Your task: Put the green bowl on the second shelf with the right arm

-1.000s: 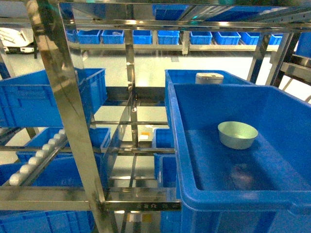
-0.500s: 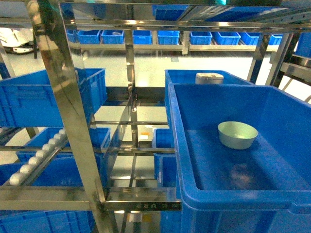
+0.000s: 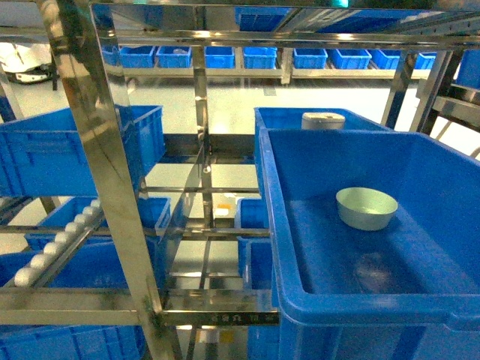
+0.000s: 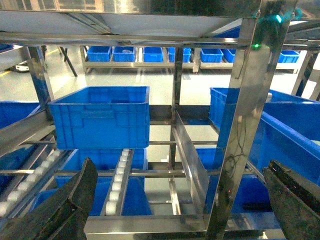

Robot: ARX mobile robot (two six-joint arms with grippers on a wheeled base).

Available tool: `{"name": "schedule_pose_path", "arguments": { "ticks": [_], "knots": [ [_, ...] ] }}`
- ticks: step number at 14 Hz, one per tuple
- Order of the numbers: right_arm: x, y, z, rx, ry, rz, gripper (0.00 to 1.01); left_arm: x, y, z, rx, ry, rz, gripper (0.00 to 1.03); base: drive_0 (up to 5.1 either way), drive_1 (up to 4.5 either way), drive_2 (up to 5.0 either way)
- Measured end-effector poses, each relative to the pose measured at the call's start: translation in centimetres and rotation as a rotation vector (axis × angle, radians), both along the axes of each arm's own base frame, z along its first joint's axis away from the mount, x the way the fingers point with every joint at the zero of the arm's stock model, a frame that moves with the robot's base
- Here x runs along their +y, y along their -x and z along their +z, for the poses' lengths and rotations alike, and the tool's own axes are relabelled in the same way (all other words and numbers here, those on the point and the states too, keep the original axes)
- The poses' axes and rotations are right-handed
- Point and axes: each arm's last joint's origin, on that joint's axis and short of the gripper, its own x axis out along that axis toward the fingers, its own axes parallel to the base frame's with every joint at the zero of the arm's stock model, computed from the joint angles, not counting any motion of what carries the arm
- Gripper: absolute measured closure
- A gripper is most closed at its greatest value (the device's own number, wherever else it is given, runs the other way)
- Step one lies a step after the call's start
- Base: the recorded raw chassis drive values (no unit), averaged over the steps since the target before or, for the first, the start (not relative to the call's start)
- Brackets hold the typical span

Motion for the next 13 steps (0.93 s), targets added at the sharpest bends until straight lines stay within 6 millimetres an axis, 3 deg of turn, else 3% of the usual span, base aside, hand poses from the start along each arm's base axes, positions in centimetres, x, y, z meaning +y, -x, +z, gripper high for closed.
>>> {"name": "schedule_pose_path", "arguments": {
  "ticks": [7, 10, 13],
  "knots": [
    [0.0, 1.5, -0.3, 0.009, 0.000, 0.000, 0.97, 0.0, 0.0, 0.0, -0.001, 0.000, 0.000, 0.05, 0.0, 0.00, 0.0],
    [0.0, 1.5, -0.3, 0.008, 0.000, 0.000, 0.58, 0.0, 0.0, 0.0, -0.001, 0.000, 0.000, 0.05, 0.0, 0.00, 0.0],
    [0.0, 1.5, -0.3, 0.008, 0.000, 0.000, 0.46, 0.0, 0.0, 0.0, -0.001, 0.000, 0.000, 0.05, 0.0, 0.00, 0.0]
  ]
}}
